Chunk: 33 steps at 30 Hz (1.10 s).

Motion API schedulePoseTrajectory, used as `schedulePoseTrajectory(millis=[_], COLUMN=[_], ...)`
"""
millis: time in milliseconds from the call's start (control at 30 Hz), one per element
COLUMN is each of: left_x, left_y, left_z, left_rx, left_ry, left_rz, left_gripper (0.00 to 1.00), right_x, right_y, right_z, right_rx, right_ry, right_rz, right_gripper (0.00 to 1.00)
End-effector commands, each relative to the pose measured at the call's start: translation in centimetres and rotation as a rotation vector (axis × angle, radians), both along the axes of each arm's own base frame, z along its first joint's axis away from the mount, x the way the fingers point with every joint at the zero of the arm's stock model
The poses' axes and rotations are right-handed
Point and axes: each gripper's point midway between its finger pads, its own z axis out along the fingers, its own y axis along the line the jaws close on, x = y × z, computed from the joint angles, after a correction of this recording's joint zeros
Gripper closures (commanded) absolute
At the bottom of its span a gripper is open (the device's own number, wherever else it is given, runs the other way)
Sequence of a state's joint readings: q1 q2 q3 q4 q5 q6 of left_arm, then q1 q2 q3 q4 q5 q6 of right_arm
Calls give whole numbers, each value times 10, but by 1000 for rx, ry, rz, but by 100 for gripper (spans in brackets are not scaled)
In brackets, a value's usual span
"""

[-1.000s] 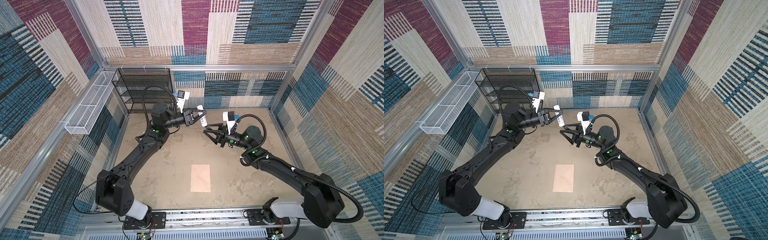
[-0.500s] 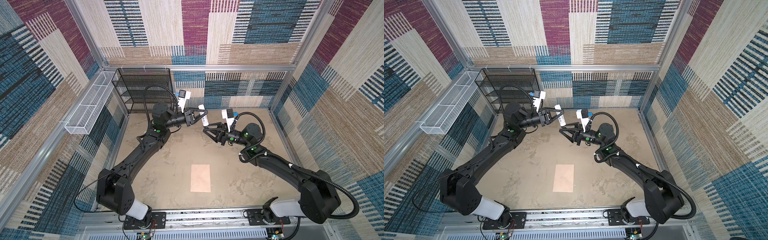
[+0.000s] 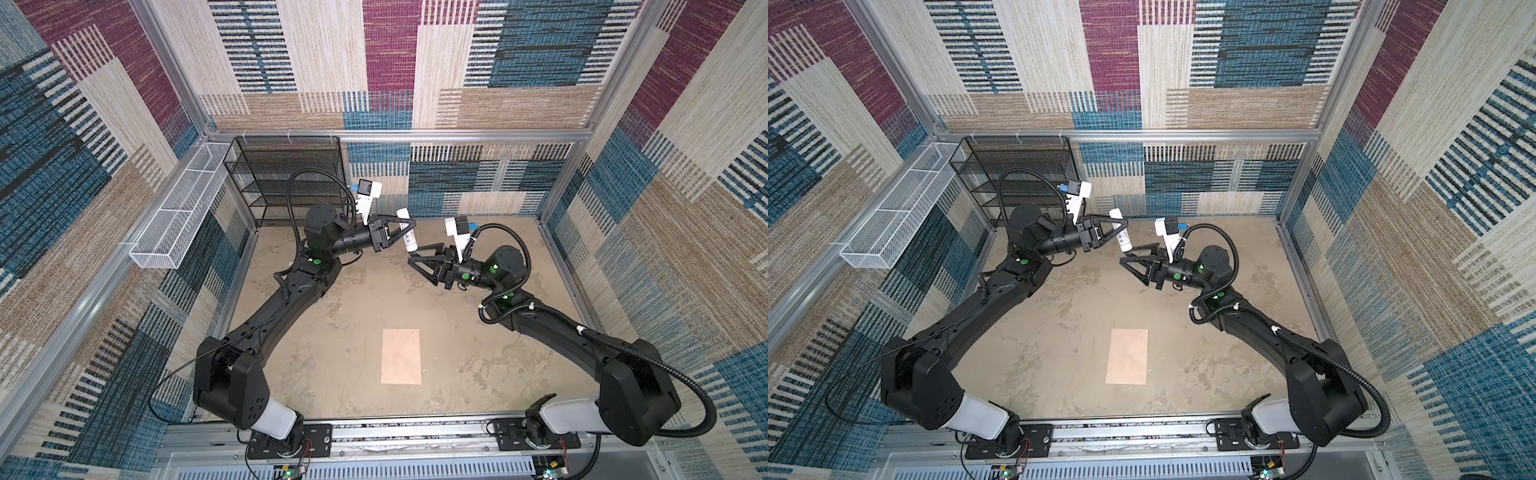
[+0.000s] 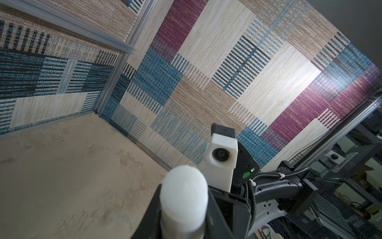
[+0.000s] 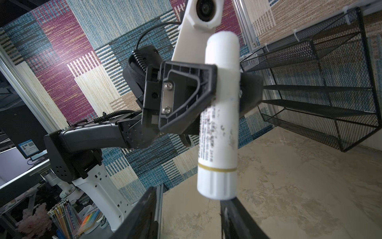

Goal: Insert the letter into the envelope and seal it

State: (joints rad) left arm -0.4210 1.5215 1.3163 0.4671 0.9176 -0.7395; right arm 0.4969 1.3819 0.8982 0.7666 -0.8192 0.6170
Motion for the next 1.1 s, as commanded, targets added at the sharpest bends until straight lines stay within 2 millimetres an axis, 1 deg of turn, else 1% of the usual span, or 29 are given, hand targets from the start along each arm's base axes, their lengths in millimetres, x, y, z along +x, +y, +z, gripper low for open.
schedulePoseTrajectory(millis=[0,200,300,467,533,633,867,1067], left_x=[-17,-18,-18,-16,-16,-14,-9,1], left_y=[-6,-6,-6,-7,-7,-8,-8,-7], left_z=[0,1,0,0,0,-1,-3,-5], left_rx=[10,10,12,11,11,14,13,24], left_ry=[-5,-5,-4,-2,-4,-2,3,7], left_rz=[-94,-97,-98,-97,-98,-96,-76,-28], left_gripper=[100,100,100,100,100,100,100,100], right_x=[11,18,18,27,26,22,12,12], right_y=[-5,-6,-6,-9,-9,-6,-3,-2], right_z=[7,0,1,-4,-3,-2,-3,-1], right_rx=[37,29,30,20,20,15,-2,-17], right_ry=[-4,34,32,65,59,50,37,16], right_rz=[-53,-57,-52,-76,-69,-37,24,25], right_gripper=[46,43,43,41,42,47,67,79])
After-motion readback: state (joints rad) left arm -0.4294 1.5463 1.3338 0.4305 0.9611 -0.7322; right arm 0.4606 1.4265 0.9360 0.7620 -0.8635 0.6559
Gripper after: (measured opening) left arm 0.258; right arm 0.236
